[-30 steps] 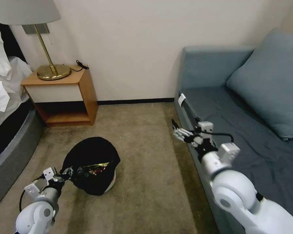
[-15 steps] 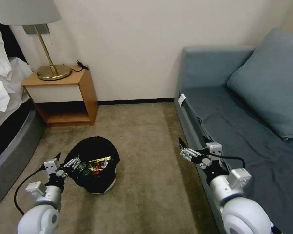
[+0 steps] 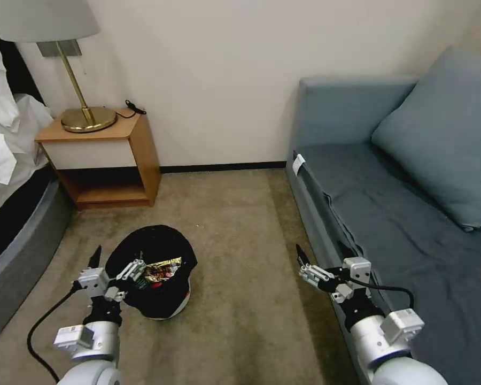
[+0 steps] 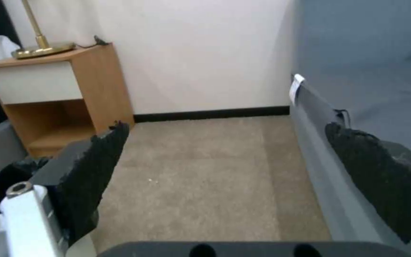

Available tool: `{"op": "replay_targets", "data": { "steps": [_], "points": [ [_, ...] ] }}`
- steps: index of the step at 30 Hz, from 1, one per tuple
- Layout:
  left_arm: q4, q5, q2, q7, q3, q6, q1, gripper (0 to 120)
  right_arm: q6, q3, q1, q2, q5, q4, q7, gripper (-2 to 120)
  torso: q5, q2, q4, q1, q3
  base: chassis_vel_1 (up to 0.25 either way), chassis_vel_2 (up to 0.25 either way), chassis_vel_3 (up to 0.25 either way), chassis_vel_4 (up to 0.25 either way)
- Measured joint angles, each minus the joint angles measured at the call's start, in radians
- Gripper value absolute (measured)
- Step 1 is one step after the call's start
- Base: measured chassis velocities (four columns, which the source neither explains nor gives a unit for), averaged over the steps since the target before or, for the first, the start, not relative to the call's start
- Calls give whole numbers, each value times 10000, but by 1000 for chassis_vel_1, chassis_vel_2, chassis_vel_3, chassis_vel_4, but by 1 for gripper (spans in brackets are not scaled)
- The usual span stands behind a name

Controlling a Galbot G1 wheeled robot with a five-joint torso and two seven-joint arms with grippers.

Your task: Pick up the trash bin, then pick up the garbage on the floor and place it into the trash bin.

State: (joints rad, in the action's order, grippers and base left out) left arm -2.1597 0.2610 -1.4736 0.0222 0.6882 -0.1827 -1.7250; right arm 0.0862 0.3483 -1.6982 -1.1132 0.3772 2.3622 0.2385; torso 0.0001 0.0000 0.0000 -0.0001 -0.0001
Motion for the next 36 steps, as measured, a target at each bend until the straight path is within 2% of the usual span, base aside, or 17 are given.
{"op": "replay_targets", "data": {
  "steps": [4, 8, 15, 36],
  "points": [
    [-36, -292, -70, 238, -364, -221, -352, 100, -27, -123, 263, -195, -81, -145, -15, 100, -1, 0, 1, 0, 0, 0, 0, 0, 0],
    [-34, -431, -73, 466, -556, -273, -365, 100, -30, -147, 378, -255, -77, -205, -7, 100, -1, 0, 1, 0, 0, 0, 0, 0, 0],
    [135, -576, -13, 470, -834, -389, -292, 100, -26, -127, 463, -313, -59, -328, -9, 100, -2, 0, 0, 0, 1, 0, 0, 0, 0],
    [179, -595, 12, 447, -845, -313, -268, 100, 88, -94, 494, -289, -88, -352, -2, 100, -1, -1, 1, 1, 0, 0, 0, 0, 0]
  ]
}}
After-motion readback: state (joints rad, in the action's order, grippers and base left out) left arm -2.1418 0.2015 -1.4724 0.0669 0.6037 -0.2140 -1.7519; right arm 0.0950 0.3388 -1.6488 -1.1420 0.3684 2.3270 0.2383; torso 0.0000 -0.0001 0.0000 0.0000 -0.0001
